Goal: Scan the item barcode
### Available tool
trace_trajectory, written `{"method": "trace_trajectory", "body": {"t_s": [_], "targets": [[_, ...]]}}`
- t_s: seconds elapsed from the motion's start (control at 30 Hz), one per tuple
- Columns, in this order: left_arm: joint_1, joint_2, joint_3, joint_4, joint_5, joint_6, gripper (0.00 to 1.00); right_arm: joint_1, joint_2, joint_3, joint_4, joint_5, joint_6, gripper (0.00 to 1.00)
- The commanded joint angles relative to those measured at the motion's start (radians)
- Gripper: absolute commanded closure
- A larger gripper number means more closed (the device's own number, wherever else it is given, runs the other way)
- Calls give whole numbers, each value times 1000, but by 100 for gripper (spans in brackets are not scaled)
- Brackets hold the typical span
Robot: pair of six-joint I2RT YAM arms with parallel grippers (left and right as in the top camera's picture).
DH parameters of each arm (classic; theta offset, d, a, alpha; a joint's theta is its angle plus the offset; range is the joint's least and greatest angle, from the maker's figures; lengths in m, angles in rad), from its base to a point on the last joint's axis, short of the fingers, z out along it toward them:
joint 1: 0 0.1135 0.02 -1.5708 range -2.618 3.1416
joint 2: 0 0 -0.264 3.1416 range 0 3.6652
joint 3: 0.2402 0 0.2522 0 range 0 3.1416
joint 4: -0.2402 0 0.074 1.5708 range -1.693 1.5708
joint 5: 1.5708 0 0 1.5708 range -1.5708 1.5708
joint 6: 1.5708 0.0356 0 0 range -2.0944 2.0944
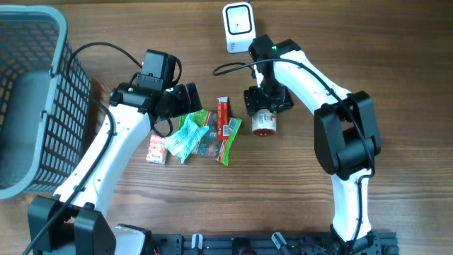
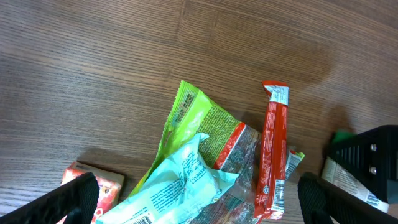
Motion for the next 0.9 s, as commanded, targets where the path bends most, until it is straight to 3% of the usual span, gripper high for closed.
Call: {"method": "trace_trajectory", "body": {"t_s": [0.0, 0.1, 0.43, 0.87], "targets": [[3, -3, 12, 0, -14, 19, 0, -4, 17, -1, 21, 18, 19, 15], [3, -3, 12, 0, -14, 19, 0, -4, 17, -19, 40, 18, 19, 16], [3, -3, 12, 0, -14, 19, 0, -5, 12, 53, -3, -16, 19, 41], [3, -3, 12, 0, -14, 19, 0, -5, -107, 74, -35, -5, 19, 43]]}}
